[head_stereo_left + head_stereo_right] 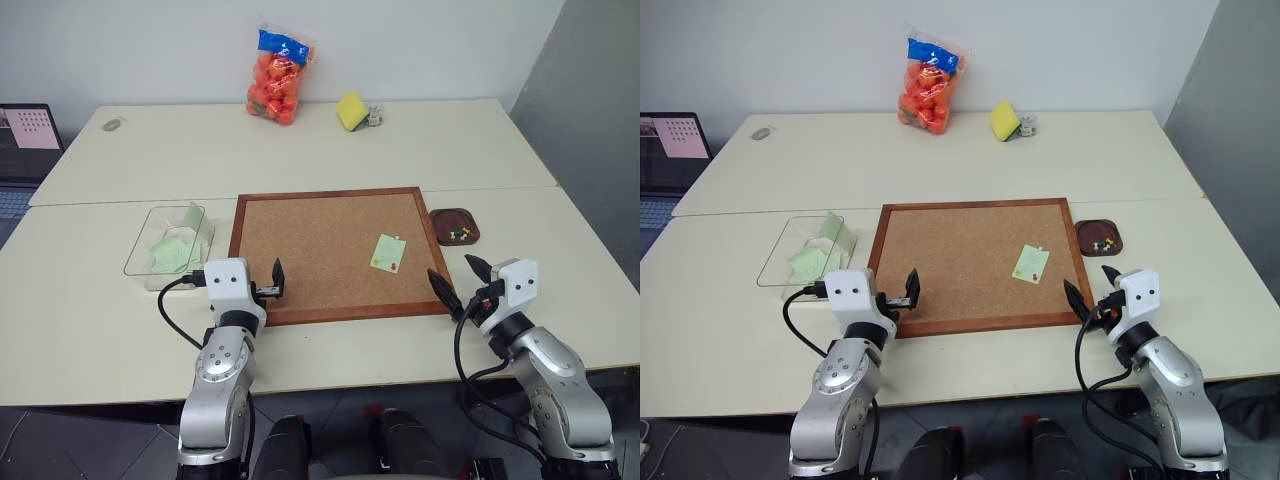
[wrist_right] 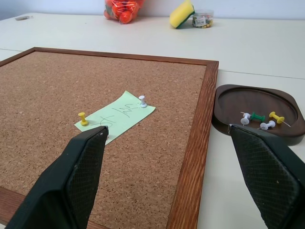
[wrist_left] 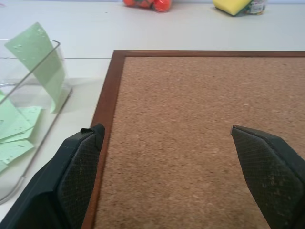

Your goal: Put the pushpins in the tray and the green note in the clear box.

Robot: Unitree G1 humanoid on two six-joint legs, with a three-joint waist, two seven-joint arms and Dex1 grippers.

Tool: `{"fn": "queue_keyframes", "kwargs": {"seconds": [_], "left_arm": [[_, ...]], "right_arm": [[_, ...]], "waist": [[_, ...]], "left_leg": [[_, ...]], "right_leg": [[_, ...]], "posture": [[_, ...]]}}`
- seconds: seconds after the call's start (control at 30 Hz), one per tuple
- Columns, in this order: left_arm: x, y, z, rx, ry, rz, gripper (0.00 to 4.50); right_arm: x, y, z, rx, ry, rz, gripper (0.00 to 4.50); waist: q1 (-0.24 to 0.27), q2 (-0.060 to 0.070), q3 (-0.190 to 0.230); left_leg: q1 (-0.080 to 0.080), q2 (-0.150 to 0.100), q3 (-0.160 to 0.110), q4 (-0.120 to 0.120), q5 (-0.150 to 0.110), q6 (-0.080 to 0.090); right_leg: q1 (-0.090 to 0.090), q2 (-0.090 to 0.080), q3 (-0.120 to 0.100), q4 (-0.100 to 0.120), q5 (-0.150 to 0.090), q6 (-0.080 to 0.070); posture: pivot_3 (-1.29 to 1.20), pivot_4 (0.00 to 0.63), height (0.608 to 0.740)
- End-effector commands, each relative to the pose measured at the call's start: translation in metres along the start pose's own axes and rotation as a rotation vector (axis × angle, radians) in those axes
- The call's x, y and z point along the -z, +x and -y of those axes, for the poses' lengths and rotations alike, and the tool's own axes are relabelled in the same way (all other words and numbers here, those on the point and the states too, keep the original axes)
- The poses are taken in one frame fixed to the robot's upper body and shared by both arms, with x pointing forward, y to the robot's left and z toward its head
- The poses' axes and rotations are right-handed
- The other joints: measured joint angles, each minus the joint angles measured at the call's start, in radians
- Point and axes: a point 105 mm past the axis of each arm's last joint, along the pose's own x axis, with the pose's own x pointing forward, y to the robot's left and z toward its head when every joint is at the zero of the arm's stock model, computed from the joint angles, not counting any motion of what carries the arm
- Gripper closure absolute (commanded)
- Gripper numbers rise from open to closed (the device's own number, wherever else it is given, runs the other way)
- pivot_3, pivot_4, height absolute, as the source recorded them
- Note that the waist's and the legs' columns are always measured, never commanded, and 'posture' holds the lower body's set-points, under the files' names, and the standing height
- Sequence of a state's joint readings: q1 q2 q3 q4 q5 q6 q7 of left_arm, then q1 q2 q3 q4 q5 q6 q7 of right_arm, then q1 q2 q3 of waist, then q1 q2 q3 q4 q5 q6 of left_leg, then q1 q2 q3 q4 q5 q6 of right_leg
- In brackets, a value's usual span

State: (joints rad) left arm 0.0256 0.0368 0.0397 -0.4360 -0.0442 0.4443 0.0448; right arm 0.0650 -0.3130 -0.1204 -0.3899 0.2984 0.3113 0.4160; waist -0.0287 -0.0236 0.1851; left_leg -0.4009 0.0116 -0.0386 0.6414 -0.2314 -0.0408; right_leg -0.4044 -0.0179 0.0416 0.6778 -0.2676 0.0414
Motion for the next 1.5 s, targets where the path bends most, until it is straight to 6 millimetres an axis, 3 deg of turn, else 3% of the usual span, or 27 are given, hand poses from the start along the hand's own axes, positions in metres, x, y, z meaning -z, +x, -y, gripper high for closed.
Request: {"fn": "queue_keyframes", "kwargs": {"seconds": [0.03,0.47,0.67,0.97,1.1,1.2,1.47,1.5], "left_arm": [[-0.023,-0.002,-0.006,-0.036,0.011,0.1,0.0],[-0.025,-0.001,-0.008,-0.051,0.009,0.107,0.0],[-0.032,-0.004,-0.025,-0.162,0.05,0.144,0.0],[-0.032,0.002,-0.01,-0.075,0.077,0.143,0.0],[-0.04,0.015,0.013,0.088,0.065,0.146,0.0],[-0.041,0.021,0.045,0.353,0.028,0.122,0.0],[-0.045,0.015,0.067,0.739,0.031,0.068,0.0],[-0.043,0.009,0.07,0.825,0.042,0.045,0.38]], "right_arm": [[-0.016,-0.001,-0.005,-0.032,-0.015,0.065,0.23],[-0.017,0.0,-0.007,-0.04,-0.014,0.069,0.23],[-0.019,0.001,-0.007,-0.049,-0.019,0.076,0.23],[-0.019,0.004,-0.005,-0.043,-0.031,0.067,0.23],[-0.019,0.007,-0.006,-0.061,-0.037,0.058,0.23],[-0.023,0.012,-0.01,-0.091,-0.029,0.065,0.23],[-0.031,0.022,-0.015,-0.214,-0.046,0.058,0.23],[-0.031,0.025,-0.014,-0.239,-0.053,0.052,0.22]], "waist": [[0.0,0.0,0.0],[0.0,0.0,0.0],[0.0,0.0,0.0],[0.0,0.0,0.0],[0.0,0.0,0.0],[0.0,0.0,0.0],[-0.004,0.0,0.0],[-0.004,0.0,0.0]], "left_leg": [[0.0,0.0,0.0,0.0,0.0,0.0],[0.0,0.0,0.0,0.0,0.0,0.0],[0.0,0.0,0.0,0.0,0.0,0.0],[0.0,0.0,0.0,0.0,0.0,0.0],[0.0,0.0,0.0,0.0,0.0,0.0],[0.0,0.0,0.0,0.0,0.0,0.0],[0.0,0.0,0.0,0.0,0.0,0.0],[0.0,0.0,0.0,0.0,0.0,0.0]], "right_leg": [[0.0,0.0,0.0,0.0,0.0,0.0],[0.0,0.0,0.0,0.0,0.0,0.0],[0.0,0.0,0.0,0.0,0.0,0.0],[0.0,0.0,0.0,0.0,0.0,0.0],[0.0,0.0,0.0,0.0,0.0,0.0],[0.0,0.0,0.0,0.0,0.0,0.0],[0.0,0.001,0.0,0.0,0.0,0.0],[0.0,0.001,0.0,0.0,0.0,0.0]], "posture": [[0.0,0.15,0.74],[0.0,0.15,0.74],[0.0,0.15,0.74],[0.0,0.15,0.74],[0.0,0.15,0.74],[0.0,0.15,0.74],[0.0,0.15,0.74],[0.0,0.15,0.74]]}}
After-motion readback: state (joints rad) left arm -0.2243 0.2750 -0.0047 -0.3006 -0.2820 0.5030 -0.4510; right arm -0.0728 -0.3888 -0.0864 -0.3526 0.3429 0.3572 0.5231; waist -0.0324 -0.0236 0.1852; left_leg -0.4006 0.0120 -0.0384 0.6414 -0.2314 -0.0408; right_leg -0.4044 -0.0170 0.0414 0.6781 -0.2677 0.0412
